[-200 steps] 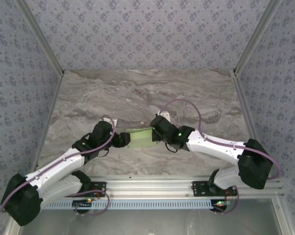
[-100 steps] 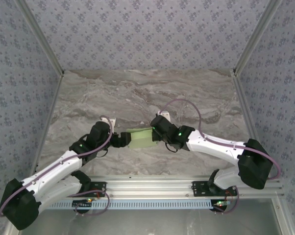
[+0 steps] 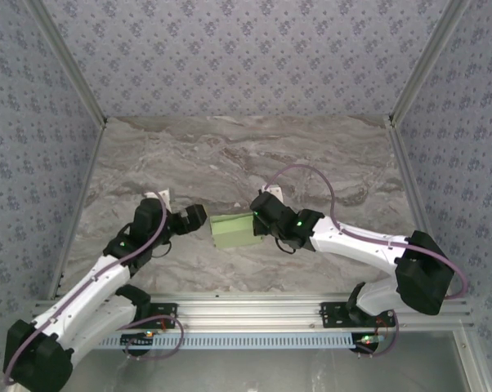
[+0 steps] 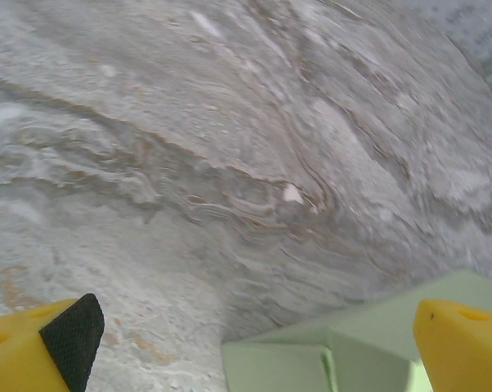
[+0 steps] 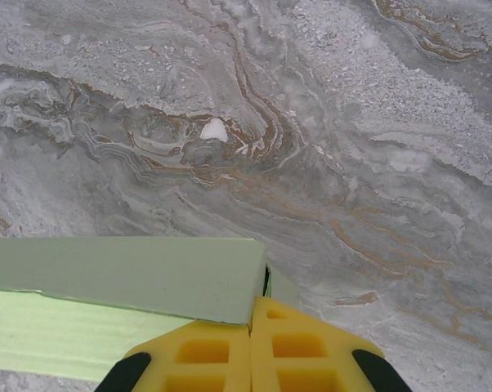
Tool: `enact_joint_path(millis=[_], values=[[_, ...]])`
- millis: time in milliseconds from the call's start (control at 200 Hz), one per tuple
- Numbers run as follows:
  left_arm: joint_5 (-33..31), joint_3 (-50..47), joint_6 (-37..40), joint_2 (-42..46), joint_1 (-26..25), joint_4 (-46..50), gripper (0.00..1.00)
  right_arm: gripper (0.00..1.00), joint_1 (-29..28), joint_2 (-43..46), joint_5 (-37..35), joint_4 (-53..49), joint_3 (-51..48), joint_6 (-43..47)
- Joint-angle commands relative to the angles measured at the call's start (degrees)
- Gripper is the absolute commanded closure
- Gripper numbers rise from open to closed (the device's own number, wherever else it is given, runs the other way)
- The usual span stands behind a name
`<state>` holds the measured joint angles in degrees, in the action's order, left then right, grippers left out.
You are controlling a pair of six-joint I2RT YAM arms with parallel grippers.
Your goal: Fold the paper box
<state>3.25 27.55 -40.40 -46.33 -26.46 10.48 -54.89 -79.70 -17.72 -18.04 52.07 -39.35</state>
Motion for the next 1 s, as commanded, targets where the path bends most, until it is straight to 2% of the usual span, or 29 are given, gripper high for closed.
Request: enact_joint_path(millis=[0, 130, 290, 505, 600, 825, 899, 994], values=[[4.0, 0.7, -3.6, -1.6, 2.0, -0.7, 0.01, 0.93, -0.1, -1.6, 2.0, -2.2, -0.5, 1.2], [6.1, 1.5, -4.9, -6.0, 2.2, -2.1, 0.01, 0.93, -0.1, -1.6, 2.3, -1.8, -0.5, 1.1], [11.5, 0.1, -8.8, -11.2, 2.1, -9.3, 0.01, 0.93, -0.1, -2.1, 2.2, -2.2, 0.2, 1.2], [15.1, -2.5, -12.9, -11.6, 0.9, -15.2, 0.06, 0.93, -0.2, -2.7, 1.4, -2.5, 0.3, 0.2], [15.7, -3.4, -14.7, -11.7, 0.0, -16.0, 0.01, 0.94, -0.2, -2.9, 1.1, -2.1, 0.4, -0.2], [13.7, -1.1, -18.7, -11.4, -0.9, -9.4, 0.01, 0.94, -0.3, -3.6, 1.2, -2.3, 1.3, 0.0], [13.0, 0.1, -14.8, -9.9, -1.0, -7.0, 0.01, 0.94, -0.3, -3.6, 0.7, -2.6, 1.4, -0.1], [9.3, 2.4, -7.5, -6.6, -0.2, -1.5, 0.01, 0.94, -0.2, -3.6, 1.1, -2.2, 1.1, -0.2]])
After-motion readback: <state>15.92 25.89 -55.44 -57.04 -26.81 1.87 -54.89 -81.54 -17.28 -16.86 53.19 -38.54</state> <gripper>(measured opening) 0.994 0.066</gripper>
